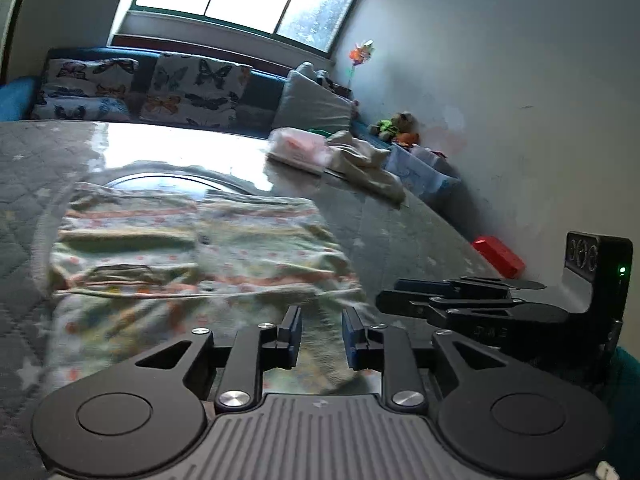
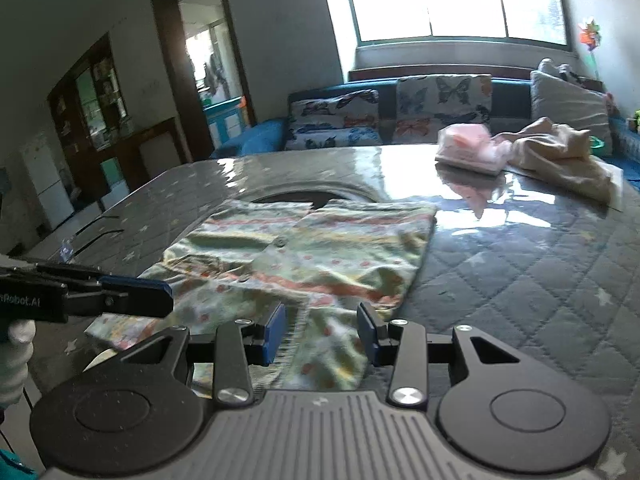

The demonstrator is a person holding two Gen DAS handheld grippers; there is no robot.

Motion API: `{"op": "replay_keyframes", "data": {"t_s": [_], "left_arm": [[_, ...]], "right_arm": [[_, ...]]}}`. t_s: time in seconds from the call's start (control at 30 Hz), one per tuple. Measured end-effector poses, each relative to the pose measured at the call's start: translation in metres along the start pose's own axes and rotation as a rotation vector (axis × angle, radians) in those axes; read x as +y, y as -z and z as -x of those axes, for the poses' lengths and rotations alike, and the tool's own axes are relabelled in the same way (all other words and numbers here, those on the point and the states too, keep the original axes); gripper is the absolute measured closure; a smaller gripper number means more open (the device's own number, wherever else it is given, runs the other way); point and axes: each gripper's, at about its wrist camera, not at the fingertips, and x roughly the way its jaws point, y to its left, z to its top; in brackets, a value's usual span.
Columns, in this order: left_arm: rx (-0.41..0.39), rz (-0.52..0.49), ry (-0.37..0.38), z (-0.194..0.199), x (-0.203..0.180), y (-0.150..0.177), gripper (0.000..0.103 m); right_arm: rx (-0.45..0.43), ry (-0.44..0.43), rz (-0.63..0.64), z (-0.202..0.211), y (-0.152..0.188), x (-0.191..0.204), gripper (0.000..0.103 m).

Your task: Fold clothes

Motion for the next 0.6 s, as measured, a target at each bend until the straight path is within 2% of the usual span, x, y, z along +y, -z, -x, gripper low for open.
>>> {"op": "replay_keyframes", "data": {"t_s": [0.17,0.37,0.6], "left_arm": [[-0.002,0.057,-0.132,0.010,0.038,0.003,0.079],[0.040,0.125,-0.273,0.020,0.084,0.017,0.079],[0.017,0.140,-0.376,0.043,0.106,0.027,0.080]], "right_arm": [[0.041,-0.041,0.036,-0.018,0.001,0.017,0.063],[0.108,-0.059,0.057,-0.036,0.008,0.026,0.063],[0.152,-0.070,0.064,-0.038,0.012,0.029,0.063]]}}
